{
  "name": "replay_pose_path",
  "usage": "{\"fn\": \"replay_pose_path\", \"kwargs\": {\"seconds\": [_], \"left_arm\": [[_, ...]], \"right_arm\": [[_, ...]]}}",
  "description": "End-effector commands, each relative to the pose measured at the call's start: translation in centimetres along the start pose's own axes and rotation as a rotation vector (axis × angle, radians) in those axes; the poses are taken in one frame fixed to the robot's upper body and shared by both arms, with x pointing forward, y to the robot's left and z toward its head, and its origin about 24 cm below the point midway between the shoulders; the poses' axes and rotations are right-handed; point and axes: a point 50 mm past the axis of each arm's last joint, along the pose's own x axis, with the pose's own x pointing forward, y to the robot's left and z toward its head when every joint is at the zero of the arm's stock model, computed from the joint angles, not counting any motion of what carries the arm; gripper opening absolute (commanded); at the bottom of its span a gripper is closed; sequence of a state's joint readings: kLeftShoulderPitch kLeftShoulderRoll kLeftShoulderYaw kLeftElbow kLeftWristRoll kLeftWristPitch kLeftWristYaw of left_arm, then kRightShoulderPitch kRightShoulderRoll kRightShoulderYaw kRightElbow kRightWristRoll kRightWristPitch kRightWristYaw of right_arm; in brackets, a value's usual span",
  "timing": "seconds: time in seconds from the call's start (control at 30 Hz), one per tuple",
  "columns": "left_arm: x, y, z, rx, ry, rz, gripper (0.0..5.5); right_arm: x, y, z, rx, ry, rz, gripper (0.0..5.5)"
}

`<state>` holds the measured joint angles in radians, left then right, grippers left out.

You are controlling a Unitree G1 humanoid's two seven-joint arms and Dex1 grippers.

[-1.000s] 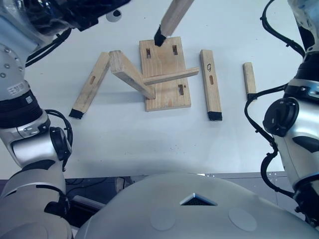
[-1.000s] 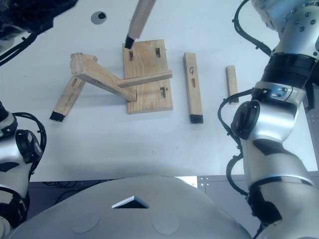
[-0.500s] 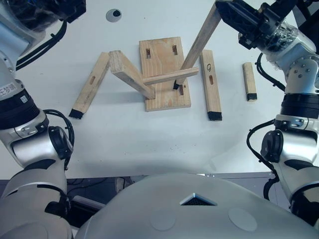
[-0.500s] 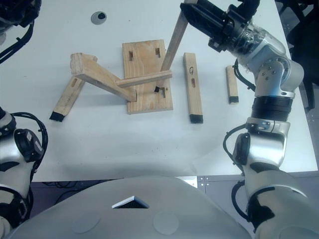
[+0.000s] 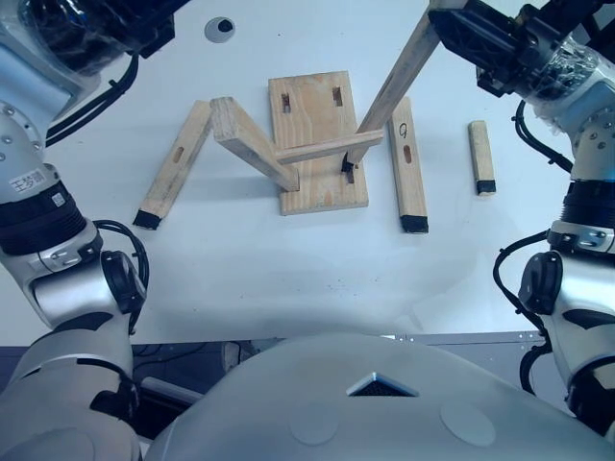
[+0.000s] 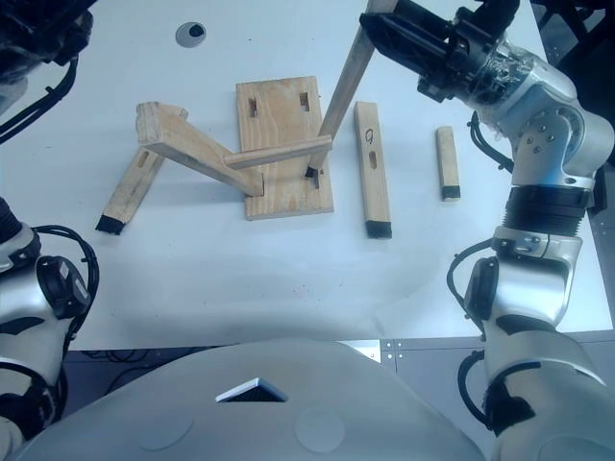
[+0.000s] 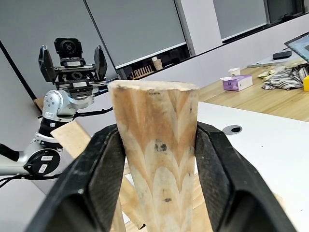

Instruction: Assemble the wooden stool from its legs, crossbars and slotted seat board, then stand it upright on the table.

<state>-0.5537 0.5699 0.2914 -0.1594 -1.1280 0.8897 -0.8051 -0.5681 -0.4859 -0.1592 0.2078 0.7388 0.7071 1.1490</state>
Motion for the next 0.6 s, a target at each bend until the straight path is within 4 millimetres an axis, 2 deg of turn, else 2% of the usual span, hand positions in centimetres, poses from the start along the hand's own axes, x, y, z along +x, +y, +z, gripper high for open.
{"fn": "replay_pose_path", "kwargs": {"seconds": [0.03,0.37,0.5,0.6], "left_arm": [[0.1,0.1,-0.3,-0.006,0.009,0.014,3.54],[0.4,0.0,-0.7,-0.011,0.007,0.018,3.54],[0.5,0.0,-0.7,-0.011,0.004,0.021,3.54],[0.4,0.0,-0.7,-0.011,0.003,0.023,3.54]], "right_arm": [[-0.2,0.1,-0.6,0.014,0.049,0.003,2.06],[-0.4,0.7,1.8,-0.067,0.098,0.049,2.06],[-0.4,0.6,1.9,-0.078,0.11,0.045,2.06],[-0.2,0.3,1.1,-0.073,0.128,0.036,2.06]]}}
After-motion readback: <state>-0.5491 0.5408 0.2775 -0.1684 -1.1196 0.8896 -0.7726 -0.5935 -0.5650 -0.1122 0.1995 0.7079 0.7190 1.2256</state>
